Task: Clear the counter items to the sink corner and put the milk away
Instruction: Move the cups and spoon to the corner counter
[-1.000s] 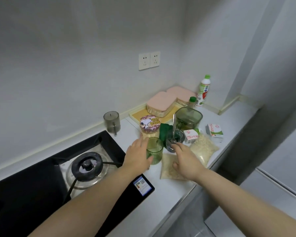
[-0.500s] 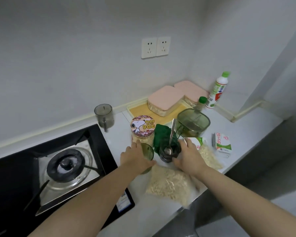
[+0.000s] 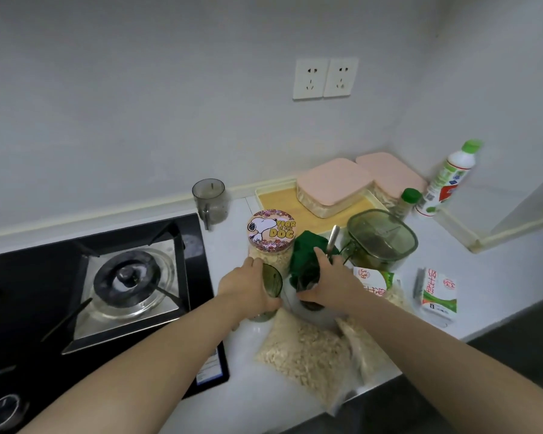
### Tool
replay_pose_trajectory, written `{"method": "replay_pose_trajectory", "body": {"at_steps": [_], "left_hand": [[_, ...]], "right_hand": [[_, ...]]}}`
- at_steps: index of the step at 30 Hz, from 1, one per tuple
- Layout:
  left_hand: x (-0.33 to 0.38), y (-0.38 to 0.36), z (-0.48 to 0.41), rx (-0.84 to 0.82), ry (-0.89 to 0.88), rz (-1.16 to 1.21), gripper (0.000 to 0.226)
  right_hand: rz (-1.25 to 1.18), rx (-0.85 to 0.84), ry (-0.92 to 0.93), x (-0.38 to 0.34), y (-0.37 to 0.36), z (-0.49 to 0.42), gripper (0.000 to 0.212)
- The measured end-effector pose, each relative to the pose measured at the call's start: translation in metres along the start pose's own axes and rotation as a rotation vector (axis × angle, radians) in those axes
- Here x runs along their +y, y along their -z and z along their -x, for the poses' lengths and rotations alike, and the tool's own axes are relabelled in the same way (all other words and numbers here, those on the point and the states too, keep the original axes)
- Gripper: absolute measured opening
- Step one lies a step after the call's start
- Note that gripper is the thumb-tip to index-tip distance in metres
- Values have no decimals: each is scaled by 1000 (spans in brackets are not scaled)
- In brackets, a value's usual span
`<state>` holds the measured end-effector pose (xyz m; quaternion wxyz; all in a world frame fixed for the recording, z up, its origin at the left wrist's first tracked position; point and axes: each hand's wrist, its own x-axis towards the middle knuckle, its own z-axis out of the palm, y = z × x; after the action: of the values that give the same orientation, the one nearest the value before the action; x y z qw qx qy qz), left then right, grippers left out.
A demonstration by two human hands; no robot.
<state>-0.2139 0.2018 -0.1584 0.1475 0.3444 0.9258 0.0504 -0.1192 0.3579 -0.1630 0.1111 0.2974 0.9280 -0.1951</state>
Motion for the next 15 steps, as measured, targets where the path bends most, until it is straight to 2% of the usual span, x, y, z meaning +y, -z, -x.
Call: {"method": "replay_pose_trajectory", "body": {"at_steps": [3,10,15], "left_hand": [[0,-1,-1,2,4,-1,74],[1,-1,-2,-9,26,0,74],[2,0,-1,-11,22,12,75]], "right_hand": [[8,16,-10,-4,-1,-5,109],[6,20,33,-1,2,-11,80],[46,40,89,3,4,-9,74]]}}
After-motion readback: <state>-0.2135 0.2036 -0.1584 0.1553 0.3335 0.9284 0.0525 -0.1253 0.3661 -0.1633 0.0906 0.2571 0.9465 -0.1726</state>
